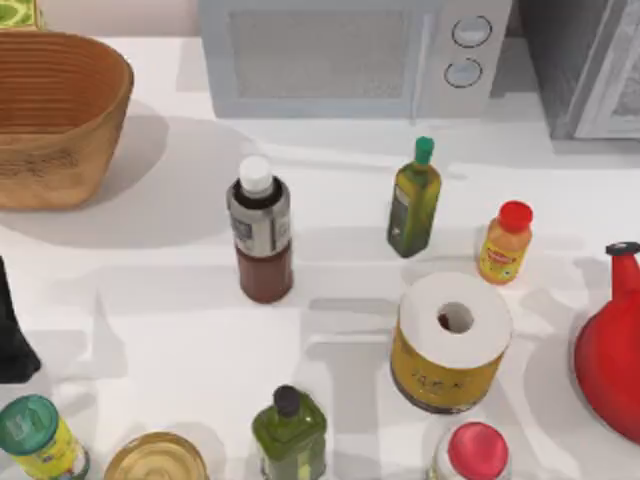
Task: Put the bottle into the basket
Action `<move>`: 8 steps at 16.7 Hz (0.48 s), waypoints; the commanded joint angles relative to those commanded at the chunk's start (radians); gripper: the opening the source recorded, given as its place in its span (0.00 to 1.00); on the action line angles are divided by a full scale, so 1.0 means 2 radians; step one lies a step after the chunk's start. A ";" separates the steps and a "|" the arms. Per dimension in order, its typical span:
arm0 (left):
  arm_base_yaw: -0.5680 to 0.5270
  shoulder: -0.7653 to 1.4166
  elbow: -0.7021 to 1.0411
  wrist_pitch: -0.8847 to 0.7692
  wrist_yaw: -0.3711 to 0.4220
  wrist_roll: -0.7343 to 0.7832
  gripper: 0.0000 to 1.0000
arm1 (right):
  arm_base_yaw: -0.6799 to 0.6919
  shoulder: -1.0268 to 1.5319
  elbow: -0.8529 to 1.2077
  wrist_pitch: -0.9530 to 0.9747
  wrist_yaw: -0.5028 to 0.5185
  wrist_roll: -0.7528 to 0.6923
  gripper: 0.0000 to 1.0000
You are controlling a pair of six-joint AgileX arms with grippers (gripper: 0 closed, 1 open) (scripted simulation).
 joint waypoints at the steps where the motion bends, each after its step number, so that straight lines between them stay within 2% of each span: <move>1: 0.000 0.000 0.000 0.000 0.000 0.000 1.00 | 0.000 0.000 0.000 0.000 0.000 0.000 1.00; 4: 0.000 0.015 0.012 0.015 0.014 0.006 1.00 | 0.000 0.000 0.000 0.000 0.000 0.000 1.00; 8: 0.002 0.108 0.066 0.109 0.073 0.033 1.00 | 0.000 0.000 0.000 0.000 0.000 0.000 1.00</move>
